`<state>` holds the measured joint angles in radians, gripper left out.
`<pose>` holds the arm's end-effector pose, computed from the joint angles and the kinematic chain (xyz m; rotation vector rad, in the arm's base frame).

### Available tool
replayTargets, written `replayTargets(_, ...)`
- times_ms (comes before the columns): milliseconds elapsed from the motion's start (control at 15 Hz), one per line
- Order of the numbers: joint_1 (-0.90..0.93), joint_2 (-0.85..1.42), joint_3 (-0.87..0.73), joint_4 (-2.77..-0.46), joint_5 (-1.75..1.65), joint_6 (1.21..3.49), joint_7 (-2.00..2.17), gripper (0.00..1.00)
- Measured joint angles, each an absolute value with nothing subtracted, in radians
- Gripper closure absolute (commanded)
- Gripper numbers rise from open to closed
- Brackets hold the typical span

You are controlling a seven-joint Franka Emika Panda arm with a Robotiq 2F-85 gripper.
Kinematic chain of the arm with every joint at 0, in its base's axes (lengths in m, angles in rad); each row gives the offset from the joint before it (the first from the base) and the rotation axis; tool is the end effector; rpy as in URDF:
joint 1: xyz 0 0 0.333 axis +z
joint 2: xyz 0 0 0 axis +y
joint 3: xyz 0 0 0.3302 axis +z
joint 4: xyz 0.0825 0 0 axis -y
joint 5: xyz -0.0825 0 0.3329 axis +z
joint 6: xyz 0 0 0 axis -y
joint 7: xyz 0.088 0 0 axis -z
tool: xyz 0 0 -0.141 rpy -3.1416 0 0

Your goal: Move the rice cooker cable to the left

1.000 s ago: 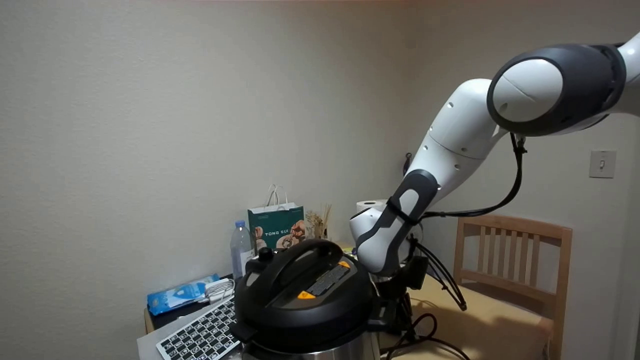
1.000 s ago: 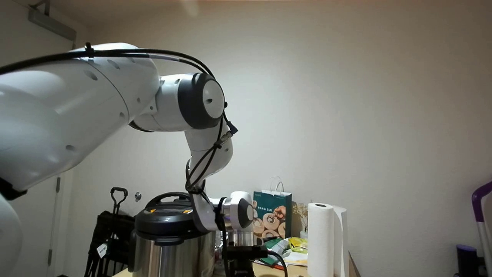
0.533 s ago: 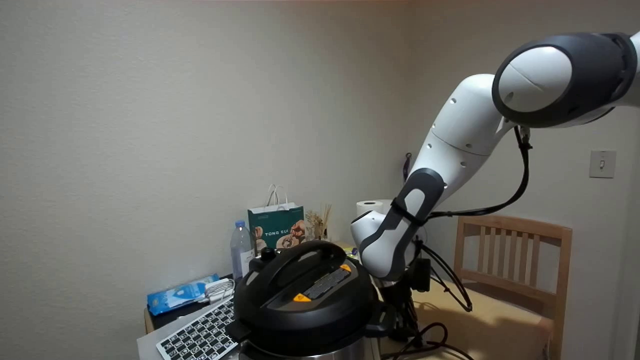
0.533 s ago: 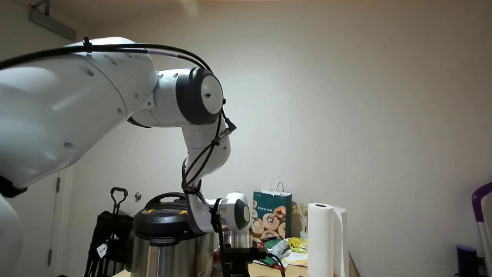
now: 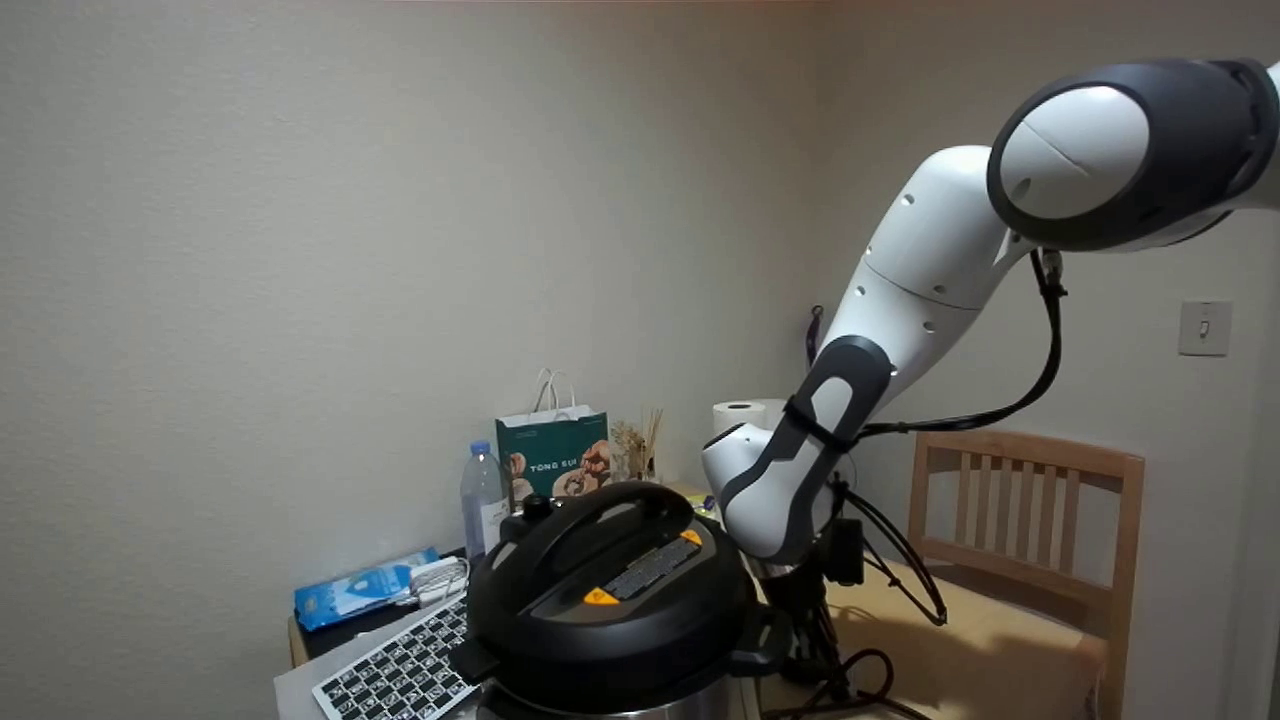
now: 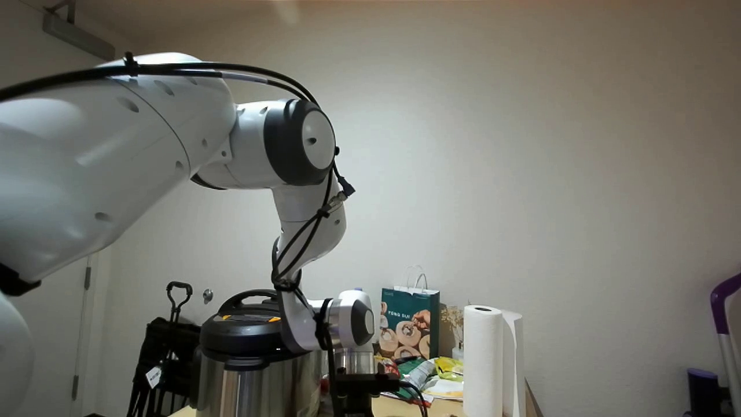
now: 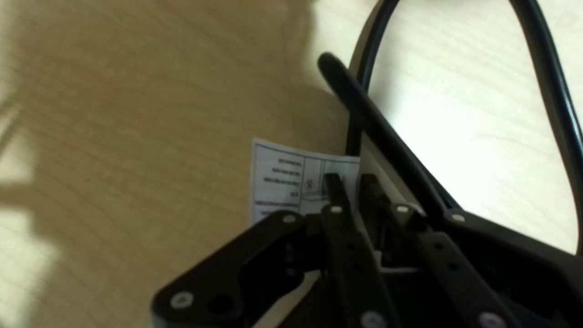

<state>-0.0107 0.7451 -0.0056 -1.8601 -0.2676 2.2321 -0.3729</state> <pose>0.5576 -0.0242 0.1135 2.8586 0.8253 -0.6016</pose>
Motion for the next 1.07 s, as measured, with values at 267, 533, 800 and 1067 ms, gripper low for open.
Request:
replayTargets(267,-0.012,0.743,-0.003,-1.863,-0.268,2.232,-0.373,0.24)
replayTargets(533,-0.012,0.743,-0.002,-1.864,-0.268,2.232,-0.373,0.02)
replayTargets(800,-0.013,0.743,-0.002,-1.864,-0.268,2.23,-0.373,0.0)
replayTargets(1067,-0.045,0.709,0.044,-1.867,-0.213,2.242,-0.375,0.0)
